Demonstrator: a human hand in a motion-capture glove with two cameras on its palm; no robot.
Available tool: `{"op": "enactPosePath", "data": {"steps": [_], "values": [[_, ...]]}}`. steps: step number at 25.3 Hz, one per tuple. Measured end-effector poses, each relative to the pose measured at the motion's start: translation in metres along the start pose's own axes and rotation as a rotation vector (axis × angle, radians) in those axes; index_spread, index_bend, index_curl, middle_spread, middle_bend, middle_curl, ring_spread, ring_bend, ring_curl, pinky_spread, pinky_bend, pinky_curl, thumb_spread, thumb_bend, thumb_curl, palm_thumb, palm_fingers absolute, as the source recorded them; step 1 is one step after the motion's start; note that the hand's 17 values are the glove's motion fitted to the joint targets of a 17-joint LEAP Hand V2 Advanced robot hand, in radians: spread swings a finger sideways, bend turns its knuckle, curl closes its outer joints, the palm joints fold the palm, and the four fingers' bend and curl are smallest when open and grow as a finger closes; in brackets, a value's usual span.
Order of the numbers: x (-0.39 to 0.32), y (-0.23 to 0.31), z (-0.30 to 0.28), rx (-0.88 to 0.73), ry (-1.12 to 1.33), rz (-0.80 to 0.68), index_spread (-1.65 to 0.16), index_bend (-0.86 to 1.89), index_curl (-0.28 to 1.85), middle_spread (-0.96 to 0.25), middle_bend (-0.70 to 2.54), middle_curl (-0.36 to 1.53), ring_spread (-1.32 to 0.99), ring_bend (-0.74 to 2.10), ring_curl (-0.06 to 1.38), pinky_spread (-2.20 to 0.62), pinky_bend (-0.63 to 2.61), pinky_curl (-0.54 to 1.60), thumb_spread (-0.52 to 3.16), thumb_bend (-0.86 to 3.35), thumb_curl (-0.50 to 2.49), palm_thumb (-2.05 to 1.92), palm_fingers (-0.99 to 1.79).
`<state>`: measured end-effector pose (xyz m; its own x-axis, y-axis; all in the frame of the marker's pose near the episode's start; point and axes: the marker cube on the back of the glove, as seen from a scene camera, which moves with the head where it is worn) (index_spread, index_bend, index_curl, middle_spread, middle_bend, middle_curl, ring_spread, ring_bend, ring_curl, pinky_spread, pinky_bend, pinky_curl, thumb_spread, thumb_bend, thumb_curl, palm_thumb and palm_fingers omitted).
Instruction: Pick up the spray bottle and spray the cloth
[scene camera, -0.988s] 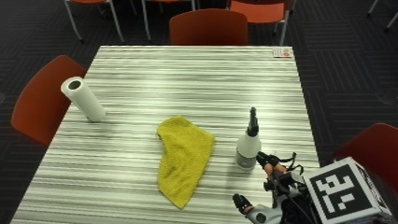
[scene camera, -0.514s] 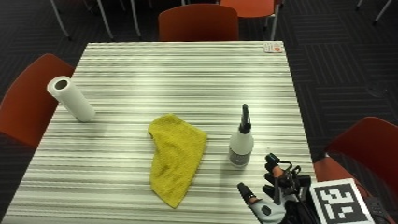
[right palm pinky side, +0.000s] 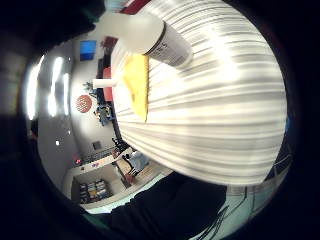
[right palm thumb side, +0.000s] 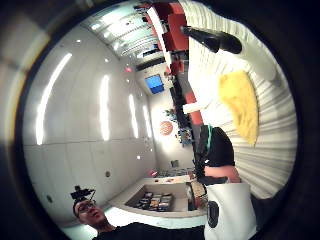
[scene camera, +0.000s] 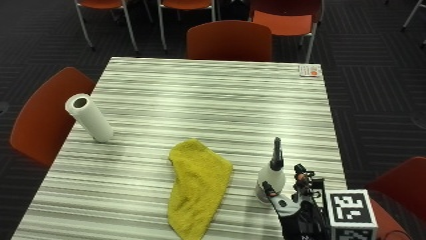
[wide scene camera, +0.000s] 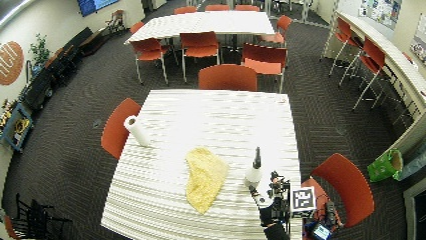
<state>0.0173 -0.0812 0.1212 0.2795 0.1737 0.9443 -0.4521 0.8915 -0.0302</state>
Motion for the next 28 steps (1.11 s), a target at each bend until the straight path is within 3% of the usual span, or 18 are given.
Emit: {"op": "enactPosePath", "data": {"steps": [9,23,28], "values": [[0.038,-0.071,-0.020,0.100,0.068,0.023,-0.38,0.13,0.23,0.05,0.20,0.31,0.12,0.45,0.33,0.17,0.52,0.37,1.07,0.02,0.50,0.82,0.16],[0.017,-0.079,-0.024,0.138,0.065,-0.039,-0.37,0.17,0.25,0.04,0.21,0.34,0.11,0.45,0.34,0.18,0.43,0.34,1.08,0.01,0.53,0.92,0.19],[0.017,-0.085,-0.026,0.150,0.032,-0.075,-0.34,0.30,0.30,0.01,0.25,0.36,0.09,0.39,0.32,0.18,0.28,0.30,1.11,0.04,0.55,1.00,0.32]]}}
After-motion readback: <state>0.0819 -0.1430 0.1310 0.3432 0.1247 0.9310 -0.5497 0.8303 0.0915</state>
